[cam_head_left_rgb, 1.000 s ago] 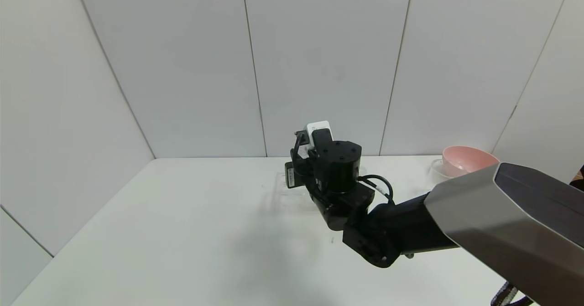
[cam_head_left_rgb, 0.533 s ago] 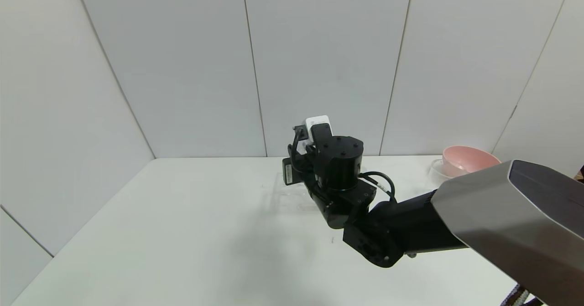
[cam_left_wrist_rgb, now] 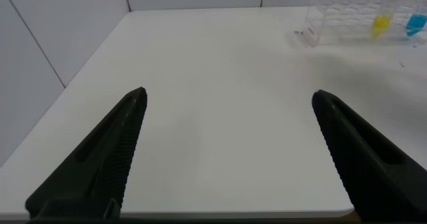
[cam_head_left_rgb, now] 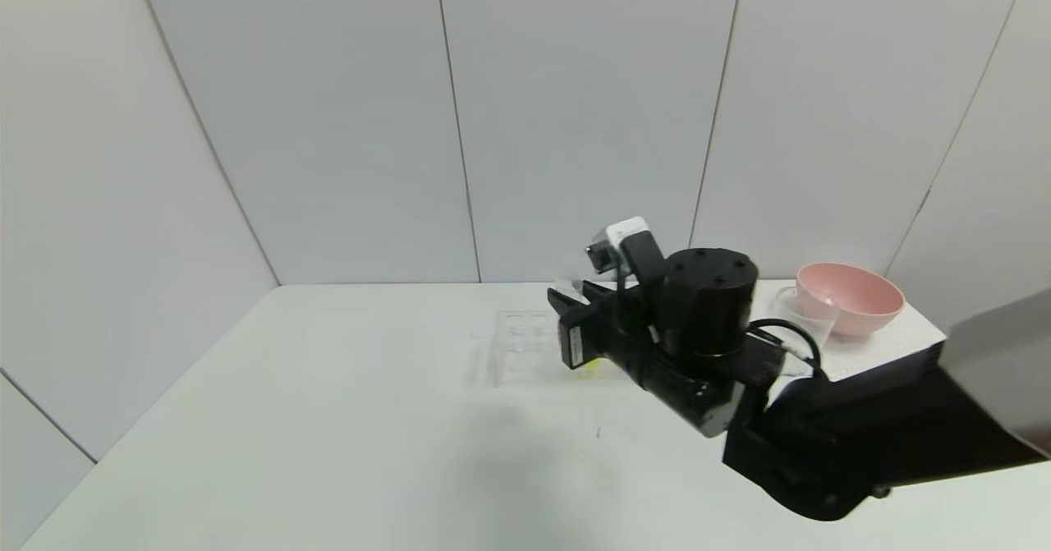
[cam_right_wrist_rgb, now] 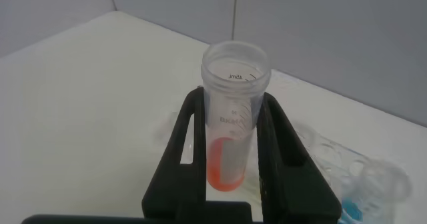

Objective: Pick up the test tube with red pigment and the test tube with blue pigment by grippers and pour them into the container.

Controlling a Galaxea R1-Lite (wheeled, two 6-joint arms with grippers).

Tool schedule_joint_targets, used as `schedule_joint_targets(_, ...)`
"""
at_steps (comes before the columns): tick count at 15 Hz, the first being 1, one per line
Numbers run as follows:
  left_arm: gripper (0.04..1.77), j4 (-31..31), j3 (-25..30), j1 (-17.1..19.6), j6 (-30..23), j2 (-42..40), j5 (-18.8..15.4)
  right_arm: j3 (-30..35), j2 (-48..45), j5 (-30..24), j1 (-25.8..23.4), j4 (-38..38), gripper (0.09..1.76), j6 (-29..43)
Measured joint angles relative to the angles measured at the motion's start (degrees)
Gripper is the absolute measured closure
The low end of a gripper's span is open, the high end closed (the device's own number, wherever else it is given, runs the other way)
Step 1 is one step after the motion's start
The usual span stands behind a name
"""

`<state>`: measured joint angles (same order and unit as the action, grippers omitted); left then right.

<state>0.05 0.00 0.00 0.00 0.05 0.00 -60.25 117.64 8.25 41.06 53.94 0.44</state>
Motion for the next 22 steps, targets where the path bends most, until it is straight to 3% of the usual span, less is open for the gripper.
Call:
schedule_joint_targets(2, 0.05, 0.0, 0.0, 0.0, 0.0, 0.0, 0.0, 8.4, -6.0, -7.7, -4.6, 1.4, 1.34, -0.7)
schedule_joint_targets(5, 0.05, 0.0, 0.0, 0.0, 0.0, 0.0, 0.0, 15.9, -13.0, -20.6, -16.4, 2.3, 1.34, -2.3)
schedule_joint_targets(12, 0.05, 0.0, 0.0, 0.0, 0.0, 0.0, 0.0, 18.0, -16.7, -46.8, -45.5, 2.0, 1.34, -4.4)
schedule_joint_targets(15, 0.05, 0.0, 0.0, 0.0, 0.0, 0.0, 0.0, 12.4, -15.1, -53.7, -54.0, -2.2, 1.34, -5.0)
schedule_joint_targets(19, 0.05, 0.0, 0.0, 0.0, 0.0, 0.0, 0.0, -1.7, -12.2, -55.3, -59.6, -21.9, 1.34, -11.1)
schedule_joint_targets(22, 0.05, 0.0, 0.0, 0.0, 0.0, 0.0, 0.0, -12.3, -9.1, -54.0, -60.5, -36.4, 1.34, -18.2)
